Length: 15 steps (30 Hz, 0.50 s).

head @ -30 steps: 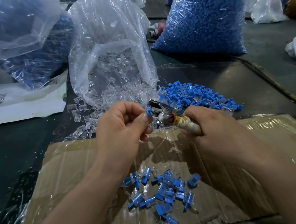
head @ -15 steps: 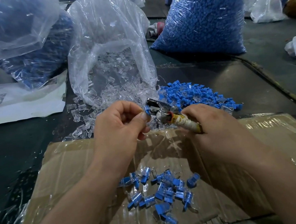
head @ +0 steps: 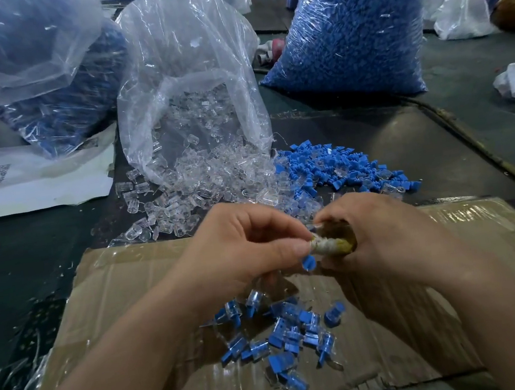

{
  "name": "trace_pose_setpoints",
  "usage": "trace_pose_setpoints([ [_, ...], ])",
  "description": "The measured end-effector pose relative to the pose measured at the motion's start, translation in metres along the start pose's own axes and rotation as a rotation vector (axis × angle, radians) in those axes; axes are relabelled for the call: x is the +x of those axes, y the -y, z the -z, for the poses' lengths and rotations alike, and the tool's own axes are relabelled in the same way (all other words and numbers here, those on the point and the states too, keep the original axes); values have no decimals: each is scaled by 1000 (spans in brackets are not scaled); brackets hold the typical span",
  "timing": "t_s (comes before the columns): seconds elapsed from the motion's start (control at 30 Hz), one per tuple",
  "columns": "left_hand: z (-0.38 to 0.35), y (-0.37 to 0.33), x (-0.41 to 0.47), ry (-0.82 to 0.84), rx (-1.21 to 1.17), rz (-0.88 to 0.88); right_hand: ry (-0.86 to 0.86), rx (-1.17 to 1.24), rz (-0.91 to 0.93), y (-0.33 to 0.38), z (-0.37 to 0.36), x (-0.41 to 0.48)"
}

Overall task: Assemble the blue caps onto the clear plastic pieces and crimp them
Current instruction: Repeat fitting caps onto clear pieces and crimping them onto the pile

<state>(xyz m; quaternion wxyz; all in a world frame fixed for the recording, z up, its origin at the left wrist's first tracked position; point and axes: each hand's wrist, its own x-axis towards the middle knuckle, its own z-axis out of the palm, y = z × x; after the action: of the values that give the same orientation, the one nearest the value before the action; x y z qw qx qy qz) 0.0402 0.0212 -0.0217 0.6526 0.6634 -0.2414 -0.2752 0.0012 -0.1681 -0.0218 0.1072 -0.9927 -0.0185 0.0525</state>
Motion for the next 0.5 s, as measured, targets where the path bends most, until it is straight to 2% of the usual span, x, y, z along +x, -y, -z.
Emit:
trace_pose_setpoints([
  [0.17, -1, 2, -2, 188, 132, -6, 46, 25, -27, -3, 0, 2],
  [0.27, -2, 1, -3, 204, 124, -13, 86, 41, -29, -4, 0, 4],
  [0.37, 0, 1, -1, 26, 96, -12, 110, 54, -32, -5, 0, 4],
  [0.43, 2, 3, 1, -171, 105, -6, 122, 61, -26, -5, 0, 5],
  [0.5, 6, 9, 6, -410, 222, -44, 136, 67, -15, -7, 0, 4],
])
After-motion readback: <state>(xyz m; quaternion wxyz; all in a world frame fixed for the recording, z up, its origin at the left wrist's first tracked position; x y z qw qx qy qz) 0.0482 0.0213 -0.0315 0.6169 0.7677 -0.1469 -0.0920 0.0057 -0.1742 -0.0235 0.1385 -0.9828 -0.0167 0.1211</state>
